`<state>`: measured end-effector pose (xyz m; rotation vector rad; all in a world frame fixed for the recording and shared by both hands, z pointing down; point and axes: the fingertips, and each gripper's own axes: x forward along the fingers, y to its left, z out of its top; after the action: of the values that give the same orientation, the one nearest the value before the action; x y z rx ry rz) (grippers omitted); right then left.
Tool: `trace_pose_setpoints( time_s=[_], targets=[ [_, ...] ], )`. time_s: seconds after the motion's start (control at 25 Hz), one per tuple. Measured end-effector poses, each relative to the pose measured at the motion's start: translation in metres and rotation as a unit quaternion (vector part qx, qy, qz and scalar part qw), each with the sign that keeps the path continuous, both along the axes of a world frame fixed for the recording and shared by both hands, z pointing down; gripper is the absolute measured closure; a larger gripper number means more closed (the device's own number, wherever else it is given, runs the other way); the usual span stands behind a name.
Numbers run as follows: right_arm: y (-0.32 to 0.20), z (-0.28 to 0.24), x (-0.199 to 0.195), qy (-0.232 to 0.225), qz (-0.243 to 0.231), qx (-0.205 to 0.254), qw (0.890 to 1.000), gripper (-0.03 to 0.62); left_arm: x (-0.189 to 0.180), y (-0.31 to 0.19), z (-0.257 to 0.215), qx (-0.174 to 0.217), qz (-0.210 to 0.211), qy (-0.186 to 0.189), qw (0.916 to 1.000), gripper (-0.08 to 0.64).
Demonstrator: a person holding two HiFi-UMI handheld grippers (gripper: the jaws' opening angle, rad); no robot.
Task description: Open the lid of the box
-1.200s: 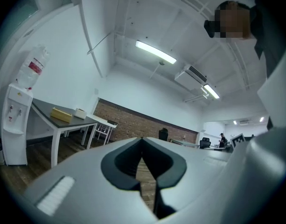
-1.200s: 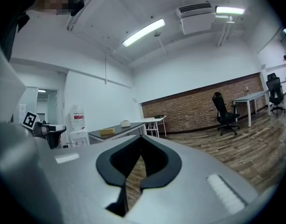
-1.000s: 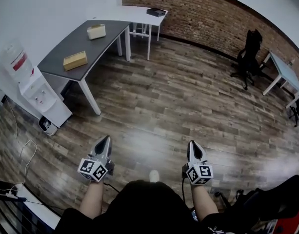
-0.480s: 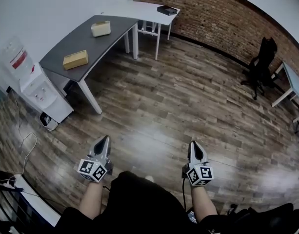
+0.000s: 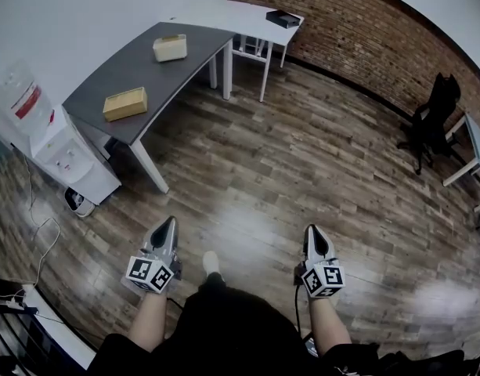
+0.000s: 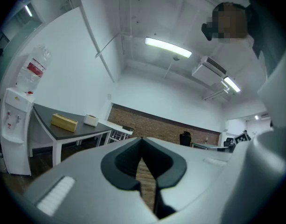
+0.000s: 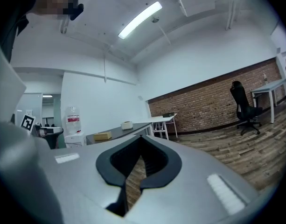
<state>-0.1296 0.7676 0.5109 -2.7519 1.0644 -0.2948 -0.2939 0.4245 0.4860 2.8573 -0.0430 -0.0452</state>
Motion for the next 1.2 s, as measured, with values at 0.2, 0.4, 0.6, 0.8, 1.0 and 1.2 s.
trace_pose_setpoints(
  time_s=[0.2, 0.4, 0.6, 0.8, 1.0, 1.2],
  targets=[
    [-0.057, -0.016, 0.04, 0.012, -0.005, 0.0, 1.0, 0.589, 0.041, -0.055, -0.005, -0.003, 0.001, 0.011, 0.9999, 0.56],
    [-0.109, -0.022, 0.071, 0.014, -0.008, 0.007, 1.0, 0.59, 0.071, -0.098, -0.005, 0.001, 0.009, 0.013, 0.9999, 0.56],
    [-0.163, -0.015, 0.078, 0.007, -0.039, 0.001, 0.999, 0.589, 0.081, -0.142, 0.001, 0.001, 0.0, 0.008, 1.0, 0.56],
    [-0.196, -0.007, 0.09, -0.002, -0.053, -0.007, 0.999, 0.589, 0.085, -0.171, 0.006, -0.01, -0.016, 0.01, 0.9998, 0.56],
    [-0.219, -0.005, 0.105, -0.009, -0.068, -0.009, 0.998, 0.589, 0.095, -0.187, 0.01, -0.013, -0.025, 0.004, 0.9996, 0.56],
    [-0.245, -0.004, 0.134, -0.007, -0.091, -0.009, 0.996, 0.589, 0.113, -0.202, 0.01, 0.0, -0.04, -0.002, 0.9992, 0.56]
  ],
)
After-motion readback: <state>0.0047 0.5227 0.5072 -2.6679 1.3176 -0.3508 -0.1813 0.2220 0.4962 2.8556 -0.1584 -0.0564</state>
